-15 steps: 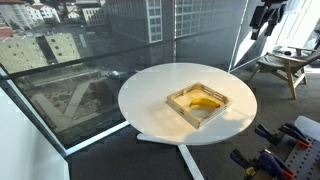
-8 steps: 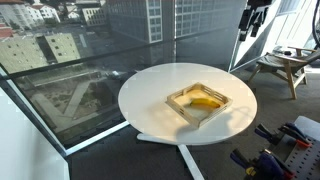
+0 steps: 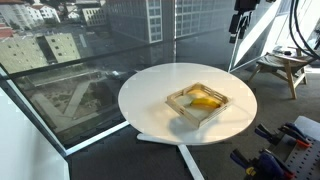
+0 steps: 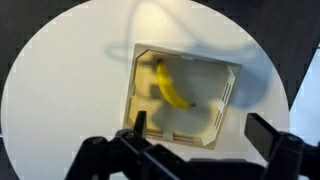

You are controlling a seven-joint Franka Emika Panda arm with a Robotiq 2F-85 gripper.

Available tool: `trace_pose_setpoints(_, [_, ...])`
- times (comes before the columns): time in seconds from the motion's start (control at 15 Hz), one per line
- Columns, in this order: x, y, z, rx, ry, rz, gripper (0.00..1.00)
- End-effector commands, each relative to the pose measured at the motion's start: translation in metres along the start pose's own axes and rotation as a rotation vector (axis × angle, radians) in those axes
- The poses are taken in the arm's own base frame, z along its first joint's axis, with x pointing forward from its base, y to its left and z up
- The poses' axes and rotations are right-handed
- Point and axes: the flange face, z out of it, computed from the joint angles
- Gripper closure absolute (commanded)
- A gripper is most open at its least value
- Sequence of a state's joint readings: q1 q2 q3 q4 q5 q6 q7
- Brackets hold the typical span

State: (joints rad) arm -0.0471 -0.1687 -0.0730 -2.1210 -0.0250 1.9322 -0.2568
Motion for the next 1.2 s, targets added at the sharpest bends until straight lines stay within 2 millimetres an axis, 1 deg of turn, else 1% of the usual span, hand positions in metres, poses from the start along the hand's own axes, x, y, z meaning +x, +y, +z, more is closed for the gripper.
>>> trace_pose_setpoints(0.0, [0.027, 0.005, 0.004, 0.004, -0.003, -0.082, 0.0])
trace_pose_setpoints(0.4, [0.054, 0.0, 0.022, -0.01, -0.019, -0.21, 0.0])
trace_pose_setpoints(0.8, [0.079, -0.008, 0.028, -0.023, 0.008, -0.322, 0.0])
trace_pose_setpoints(1.13, [0.098, -0.007, 0.033, -0.023, 0.039, -0.38, 0.0])
